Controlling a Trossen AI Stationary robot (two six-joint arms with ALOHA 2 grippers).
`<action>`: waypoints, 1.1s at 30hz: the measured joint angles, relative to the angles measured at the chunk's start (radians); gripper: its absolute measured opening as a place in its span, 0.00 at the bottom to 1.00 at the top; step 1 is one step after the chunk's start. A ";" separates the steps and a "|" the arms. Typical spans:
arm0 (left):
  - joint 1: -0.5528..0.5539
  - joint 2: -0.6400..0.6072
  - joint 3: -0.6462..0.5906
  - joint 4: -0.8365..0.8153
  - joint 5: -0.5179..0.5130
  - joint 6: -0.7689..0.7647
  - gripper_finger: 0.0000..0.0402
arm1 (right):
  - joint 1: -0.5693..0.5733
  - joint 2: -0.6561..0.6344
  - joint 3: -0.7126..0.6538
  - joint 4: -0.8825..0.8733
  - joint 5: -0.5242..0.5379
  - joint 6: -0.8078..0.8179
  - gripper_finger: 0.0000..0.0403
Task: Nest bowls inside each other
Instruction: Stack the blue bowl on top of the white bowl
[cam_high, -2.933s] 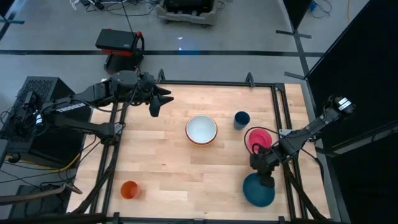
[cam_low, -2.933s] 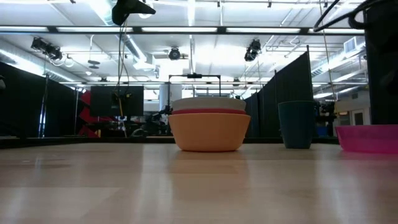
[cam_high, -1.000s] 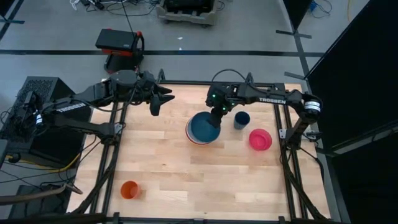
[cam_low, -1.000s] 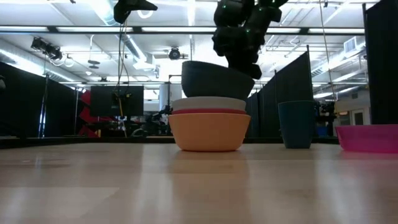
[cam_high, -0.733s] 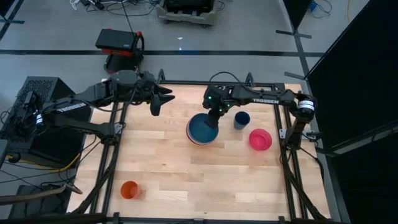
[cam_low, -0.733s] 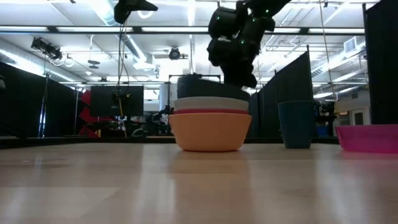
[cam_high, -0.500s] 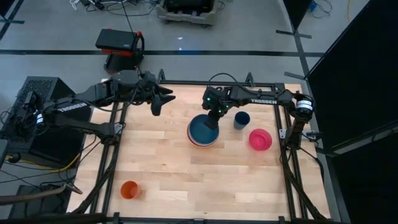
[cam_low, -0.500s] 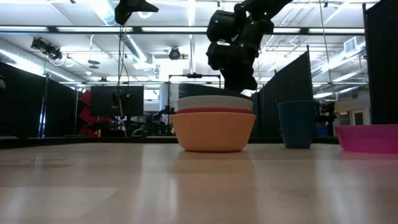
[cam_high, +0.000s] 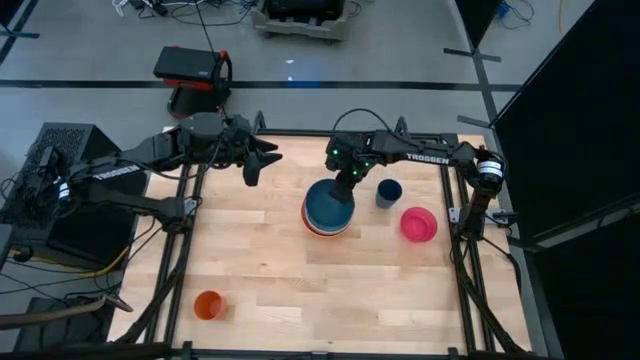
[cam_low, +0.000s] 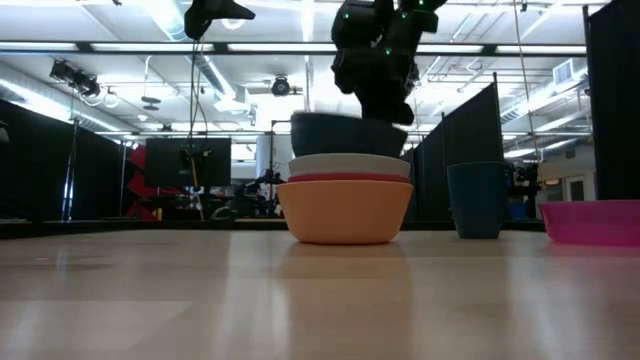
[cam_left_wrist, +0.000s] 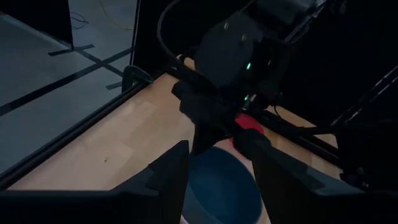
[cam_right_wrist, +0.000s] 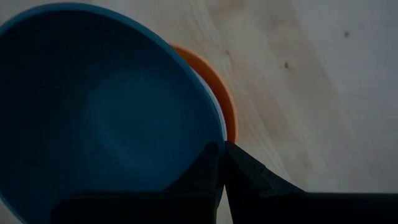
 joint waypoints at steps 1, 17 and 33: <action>0.000 0.000 0.000 0.000 0.000 0.000 0.41 | -0.001 0.000 0.010 -0.011 -0.001 0.000 0.00; 0.000 0.049 0.000 0.008 0.001 -0.002 0.42 | -0.003 0.007 0.043 -0.126 -0.018 -0.004 0.00; 0.000 0.054 0.000 0.060 0.021 -0.004 0.41 | 0.017 0.103 0.042 -0.083 -0.034 -0.050 0.00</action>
